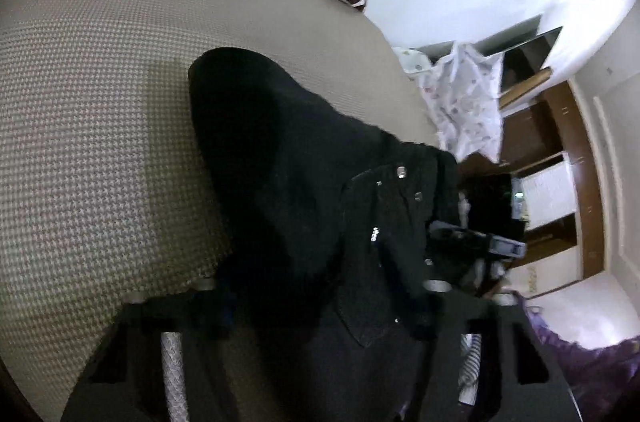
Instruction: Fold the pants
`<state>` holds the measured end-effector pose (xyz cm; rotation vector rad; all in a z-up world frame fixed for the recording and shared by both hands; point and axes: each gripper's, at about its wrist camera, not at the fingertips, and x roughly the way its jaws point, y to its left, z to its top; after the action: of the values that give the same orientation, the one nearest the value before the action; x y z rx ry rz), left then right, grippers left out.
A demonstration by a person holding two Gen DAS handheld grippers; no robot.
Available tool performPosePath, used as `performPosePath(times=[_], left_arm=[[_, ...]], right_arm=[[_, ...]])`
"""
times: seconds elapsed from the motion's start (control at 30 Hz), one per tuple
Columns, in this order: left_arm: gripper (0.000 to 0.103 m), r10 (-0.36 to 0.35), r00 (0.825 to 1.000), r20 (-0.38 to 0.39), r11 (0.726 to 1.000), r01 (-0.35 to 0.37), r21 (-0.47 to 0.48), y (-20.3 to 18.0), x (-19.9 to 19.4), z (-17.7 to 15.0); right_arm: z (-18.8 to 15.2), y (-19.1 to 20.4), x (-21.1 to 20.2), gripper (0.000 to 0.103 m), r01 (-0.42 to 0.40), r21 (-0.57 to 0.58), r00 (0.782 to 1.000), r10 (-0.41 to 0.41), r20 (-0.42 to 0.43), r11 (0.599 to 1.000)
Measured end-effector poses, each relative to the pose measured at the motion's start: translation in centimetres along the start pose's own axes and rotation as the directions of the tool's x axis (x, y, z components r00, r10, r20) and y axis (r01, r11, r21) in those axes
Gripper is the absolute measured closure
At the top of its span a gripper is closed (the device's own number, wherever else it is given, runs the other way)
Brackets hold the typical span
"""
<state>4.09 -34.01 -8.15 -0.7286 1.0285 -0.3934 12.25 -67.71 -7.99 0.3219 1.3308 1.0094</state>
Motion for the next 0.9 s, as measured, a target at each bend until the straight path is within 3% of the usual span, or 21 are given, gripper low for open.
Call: performPosePath(times=[0.03, 0.17, 0.43, 0.63, 0.9], left_arm=[[0.072, 0.007, 1.000, 0.002, 1.000, -0.007, -0.007, 0.0, 0.0, -0.1], [0.078, 0.038, 0.999, 0.022, 0.998, -0.039, 0.044, -1.4, -0.7, -0.7], [0.079, 0.058, 0.993, 0.101, 0.997, -0.062, 0.039, -2.7, -3.7, -1.6], [0.079, 0.153, 0.976, 0.157, 0.985, -0.164, 0.060, -3.8, -6.4, -1.9], [0.079, 0.272, 0.939, 0.210, 0.946, -0.301, 0.118, -4.3, -9.8, -3.5]], right_arm=[[-0.1, 0.0, -0.1, 0.067, -0.008, 0.013, 1.000, 0.008, 0.008, 1.000], [-0.2, 0.2, -0.3, 0.070, -0.076, 0.062, 0.996, 0.073, 0.044, 0.995], [-1.3, 1.3, 0.0, 0.072, -0.164, 0.109, 0.985, 0.156, 0.078, 0.980], [-1.8, 3.2, 2.0, 0.072, -0.211, 0.112, 0.976, 0.203, 0.075, 0.971], [-1.6, 6.0, 4.8, 0.072, -0.240, 0.107, 0.970, 0.236, 0.055, 0.965]])
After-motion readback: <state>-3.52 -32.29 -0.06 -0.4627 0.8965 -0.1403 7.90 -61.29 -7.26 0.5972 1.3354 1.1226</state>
